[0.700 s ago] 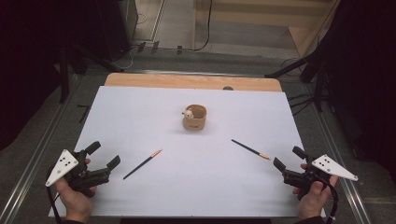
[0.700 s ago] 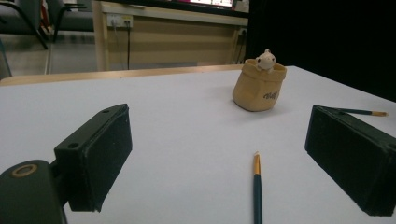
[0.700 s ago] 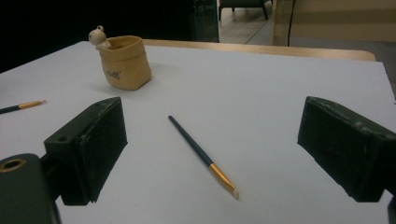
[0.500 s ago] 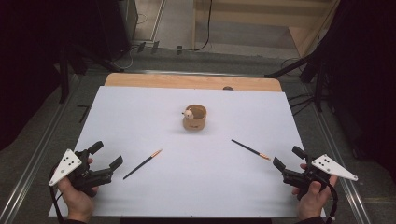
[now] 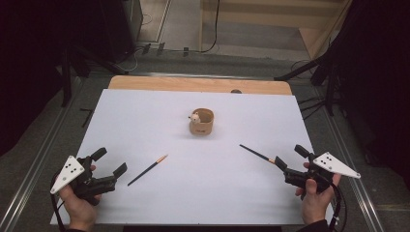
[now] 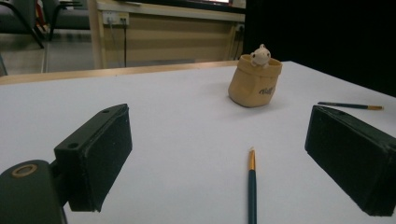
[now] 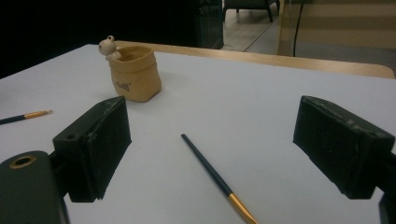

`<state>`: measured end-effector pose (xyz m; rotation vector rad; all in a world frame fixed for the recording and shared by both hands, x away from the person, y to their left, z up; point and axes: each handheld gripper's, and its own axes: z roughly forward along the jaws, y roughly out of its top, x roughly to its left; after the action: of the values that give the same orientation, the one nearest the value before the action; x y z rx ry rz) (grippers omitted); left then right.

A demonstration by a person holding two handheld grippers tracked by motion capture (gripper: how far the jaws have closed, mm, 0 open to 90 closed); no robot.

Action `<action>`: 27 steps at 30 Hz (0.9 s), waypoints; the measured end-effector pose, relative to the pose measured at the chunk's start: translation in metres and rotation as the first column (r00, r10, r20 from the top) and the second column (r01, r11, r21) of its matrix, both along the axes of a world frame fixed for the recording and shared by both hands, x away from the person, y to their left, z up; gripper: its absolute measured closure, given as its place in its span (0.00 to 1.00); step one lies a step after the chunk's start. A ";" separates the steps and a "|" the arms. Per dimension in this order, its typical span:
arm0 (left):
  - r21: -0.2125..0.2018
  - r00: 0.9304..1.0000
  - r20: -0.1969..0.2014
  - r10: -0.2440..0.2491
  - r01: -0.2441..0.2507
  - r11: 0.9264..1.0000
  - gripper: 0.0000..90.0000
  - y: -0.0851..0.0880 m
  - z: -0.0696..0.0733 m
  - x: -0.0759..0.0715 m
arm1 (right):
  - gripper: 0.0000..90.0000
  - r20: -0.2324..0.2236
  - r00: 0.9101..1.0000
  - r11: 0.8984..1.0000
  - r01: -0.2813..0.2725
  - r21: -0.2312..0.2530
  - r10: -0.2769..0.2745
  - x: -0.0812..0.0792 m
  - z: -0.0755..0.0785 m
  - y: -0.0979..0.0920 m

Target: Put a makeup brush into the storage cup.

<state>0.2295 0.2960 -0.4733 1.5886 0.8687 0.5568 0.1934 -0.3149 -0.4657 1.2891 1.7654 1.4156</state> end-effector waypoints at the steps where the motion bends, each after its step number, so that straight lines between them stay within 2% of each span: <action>1: -0.010 1.000 0.003 0.004 -0.004 1.000 0.09 0.001 0.001 0.000 | 0.13 0.000 1.000 1.000 -0.003 -0.002 0.003 0.001 0.000 0.001; 11: -0.003 1.000 0.004 0.005 -0.005 1.000 0.08 0.001 0.001 -0.003 | 0.15 -0.015 1.000 1.000 -0.019 -0.001 0.019 0.015 0.005 0.009; 27: -0.009 1.000 0.002 0.007 -0.007 1.000 0.09 0.003 0.002 -0.004 | 0.15 -0.053 0.998 0.999 -0.032 -0.042 0.030 0.041 0.012 0.020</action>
<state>0.2259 0.2987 -0.4718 1.5772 0.8746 0.5587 0.2341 -0.2946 -0.4537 1.2931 1.8477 1.3646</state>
